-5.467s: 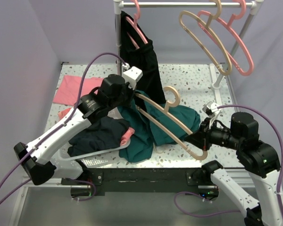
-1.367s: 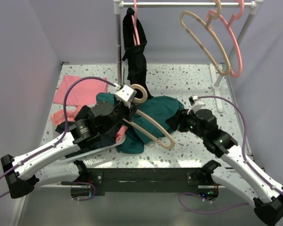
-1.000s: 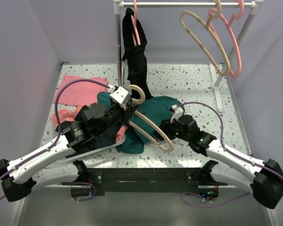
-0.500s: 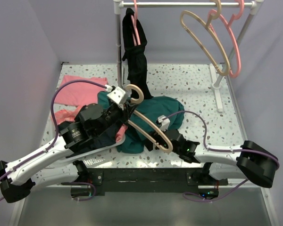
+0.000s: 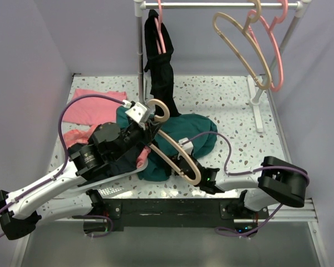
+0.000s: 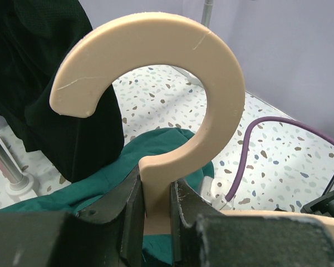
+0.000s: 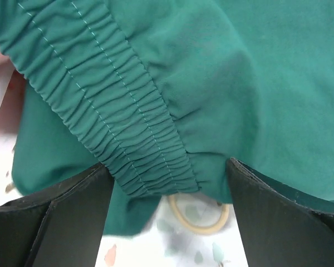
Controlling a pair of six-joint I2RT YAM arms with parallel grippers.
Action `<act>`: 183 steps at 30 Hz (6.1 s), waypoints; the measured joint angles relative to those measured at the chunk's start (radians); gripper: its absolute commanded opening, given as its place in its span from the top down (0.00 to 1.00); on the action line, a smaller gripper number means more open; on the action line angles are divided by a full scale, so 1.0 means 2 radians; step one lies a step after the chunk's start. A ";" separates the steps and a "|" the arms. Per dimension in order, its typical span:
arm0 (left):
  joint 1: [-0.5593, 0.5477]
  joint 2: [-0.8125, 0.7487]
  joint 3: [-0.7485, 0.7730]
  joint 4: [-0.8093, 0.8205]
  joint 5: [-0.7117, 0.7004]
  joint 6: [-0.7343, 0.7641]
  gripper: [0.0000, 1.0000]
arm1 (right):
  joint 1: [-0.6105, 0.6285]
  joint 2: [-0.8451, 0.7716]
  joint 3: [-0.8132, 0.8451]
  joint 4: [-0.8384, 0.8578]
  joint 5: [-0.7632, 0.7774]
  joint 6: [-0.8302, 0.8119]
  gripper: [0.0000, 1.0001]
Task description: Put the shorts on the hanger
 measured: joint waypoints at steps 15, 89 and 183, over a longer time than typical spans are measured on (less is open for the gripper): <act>0.000 -0.017 -0.019 0.016 -0.017 0.000 1.00 | 0.005 -0.100 -0.019 -0.076 0.104 0.091 1.00; -0.142 0.118 0.011 0.329 -0.267 0.169 1.00 | 0.005 -0.187 0.710 -0.891 0.060 0.160 0.98; -0.081 0.225 0.273 -0.005 0.086 -0.068 0.14 | 0.005 -0.318 0.595 -0.969 -0.097 -0.040 1.00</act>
